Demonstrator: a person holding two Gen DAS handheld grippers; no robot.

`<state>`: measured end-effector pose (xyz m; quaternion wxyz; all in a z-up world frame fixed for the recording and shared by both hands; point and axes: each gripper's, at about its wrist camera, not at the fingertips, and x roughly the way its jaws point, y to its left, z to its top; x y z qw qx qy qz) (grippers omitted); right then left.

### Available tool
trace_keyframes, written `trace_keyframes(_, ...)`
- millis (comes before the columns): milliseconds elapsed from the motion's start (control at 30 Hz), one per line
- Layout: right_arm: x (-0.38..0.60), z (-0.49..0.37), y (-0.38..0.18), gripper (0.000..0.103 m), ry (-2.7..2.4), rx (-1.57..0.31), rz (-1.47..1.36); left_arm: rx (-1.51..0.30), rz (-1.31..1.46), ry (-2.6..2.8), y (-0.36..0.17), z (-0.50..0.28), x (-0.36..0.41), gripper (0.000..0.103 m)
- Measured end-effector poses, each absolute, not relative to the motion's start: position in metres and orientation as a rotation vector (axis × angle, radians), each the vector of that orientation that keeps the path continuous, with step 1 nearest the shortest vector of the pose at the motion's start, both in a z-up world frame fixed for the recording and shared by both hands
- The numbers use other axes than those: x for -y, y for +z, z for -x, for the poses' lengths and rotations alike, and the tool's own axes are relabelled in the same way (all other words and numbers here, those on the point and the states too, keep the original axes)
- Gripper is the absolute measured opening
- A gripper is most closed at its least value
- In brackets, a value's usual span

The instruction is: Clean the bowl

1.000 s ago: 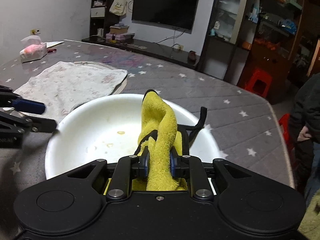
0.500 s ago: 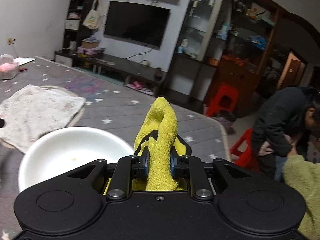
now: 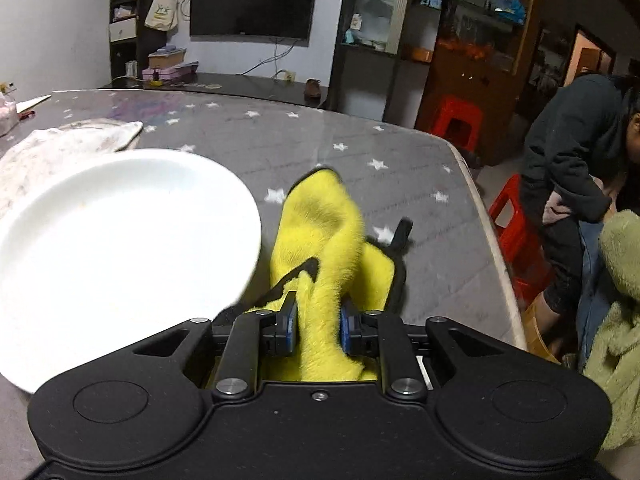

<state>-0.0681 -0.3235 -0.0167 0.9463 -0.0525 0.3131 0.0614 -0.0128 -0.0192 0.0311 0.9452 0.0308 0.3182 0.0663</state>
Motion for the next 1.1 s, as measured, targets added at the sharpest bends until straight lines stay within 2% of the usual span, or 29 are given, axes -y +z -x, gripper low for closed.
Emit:
trace_keyframes(100,0.337,0.075,-0.015,0.040,0.122,-0.611,0.033,-0.673,-0.039,0.148,0.019,0.005,0.009,0.066)
trace_keyframes(167,0.340,0.082,-0.014,0.057,0.118,-0.594,0.031,-0.679,-0.035,0.154,0.013,0.003,0.005,0.067)
trace_keyframes(233,0.344,0.090,-0.013,0.060,0.119,-0.576,0.021,-0.675,-0.028,0.153,0.008,0.004,0.001,0.071)
trace_keyframes(300,0.351,0.098,-0.010,0.065,0.099,-0.563,-0.010,-0.659,-0.022,0.162,0.005,0.005,-0.003,0.080)
trace_keyframes(367,0.360,0.107,-0.010,0.073,0.083,-0.551,-0.062,-0.660,0.008,0.156,0.005,0.005,-0.009,0.082)
trace_keyframes(467,0.368,0.111,-0.016,0.079,0.066,-0.554,-0.085,-0.663,0.018,0.140,0.005,0.005,-0.011,0.087)
trace_keyframes(633,0.380,0.118,-0.032,0.085,0.077,-0.582,-0.143,-0.673,0.013,0.113,0.003,0.002,-0.009,0.094)
trace_keyframes(700,0.381,0.119,-0.031,0.091,0.081,-0.583,-0.155,-0.677,0.011,0.103,0.003,0.001,-0.009,0.098)
trace_keyframes(767,0.378,0.117,-0.031,0.103,0.097,-0.602,-0.152,-0.680,0.009,0.098,0.002,0.000,-0.008,0.100)
trace_keyframes(900,0.355,0.113,-0.031,0.103,0.065,-0.639,-0.026,-0.681,0.007,0.096,0.001,-0.001,-0.007,0.100)
trace_keyframes(1100,0.358,0.116,-0.029,0.103,0.081,-0.633,-0.065,-0.680,0.007,0.096,0.000,-0.002,-0.006,0.101)
